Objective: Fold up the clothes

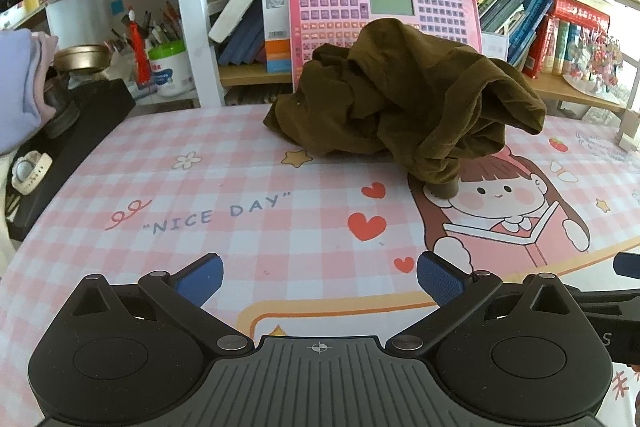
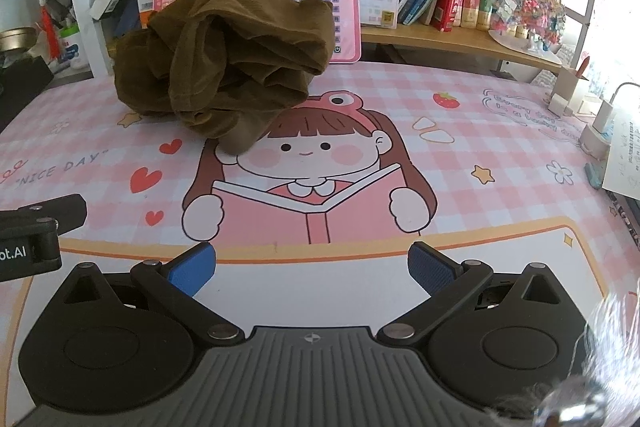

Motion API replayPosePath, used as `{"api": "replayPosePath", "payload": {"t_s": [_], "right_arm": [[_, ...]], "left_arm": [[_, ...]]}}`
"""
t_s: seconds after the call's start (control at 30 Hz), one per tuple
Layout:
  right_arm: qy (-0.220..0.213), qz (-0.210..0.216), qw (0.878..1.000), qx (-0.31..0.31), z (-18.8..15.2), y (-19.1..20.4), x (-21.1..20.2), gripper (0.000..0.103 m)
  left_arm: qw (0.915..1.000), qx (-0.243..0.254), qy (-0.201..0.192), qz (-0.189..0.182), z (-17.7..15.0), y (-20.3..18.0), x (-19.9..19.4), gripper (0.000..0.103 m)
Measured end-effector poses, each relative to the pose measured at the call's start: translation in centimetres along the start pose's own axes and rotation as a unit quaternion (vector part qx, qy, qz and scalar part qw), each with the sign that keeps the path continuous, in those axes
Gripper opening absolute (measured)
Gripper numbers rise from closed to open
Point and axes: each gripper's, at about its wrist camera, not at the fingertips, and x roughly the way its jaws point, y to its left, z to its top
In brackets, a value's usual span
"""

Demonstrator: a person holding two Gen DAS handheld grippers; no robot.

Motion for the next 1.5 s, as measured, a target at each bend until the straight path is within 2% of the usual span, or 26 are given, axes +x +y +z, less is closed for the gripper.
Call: {"api": "replayPosePath", "payload": {"t_s": [0.37, 0.73, 1.1, 1.37, 1.5], "right_arm": [[0.001, -0.005, 1.0, -0.006, -0.7, 2.1, -0.9, 0.103], [0.003, -0.003, 1.0, -0.005, -0.8, 2.5, -1.3, 0.103], [-0.015, 0.036, 0.998, 0.048, 1.8, -2.5, -0.9, 0.103], [-0.013, 0.051, 0.995, 0.081, 2.6, -7.6, 0.8, 0.103], [-0.007, 0.073, 0.992, 0.104, 2.9, -9.9, 1.6, 0.103]], "left_arm": [[0.999, -0.029, 0.0, -0.034, -0.8, 2.9, -0.9, 0.103], [0.9981, -0.046, 0.006, -0.04, -1.0, 3.7, -0.9, 0.103], [0.9987, -0.038, -0.002, -0.034, 1.1, 0.4, 0.1, 0.103], [0.9998, -0.005, -0.004, -0.017, 3.0, -3.9, 1.1, 0.103], [0.9999, 0.009, -0.004, -0.008, 3.9, -5.8, 2.1, 0.103]]}}
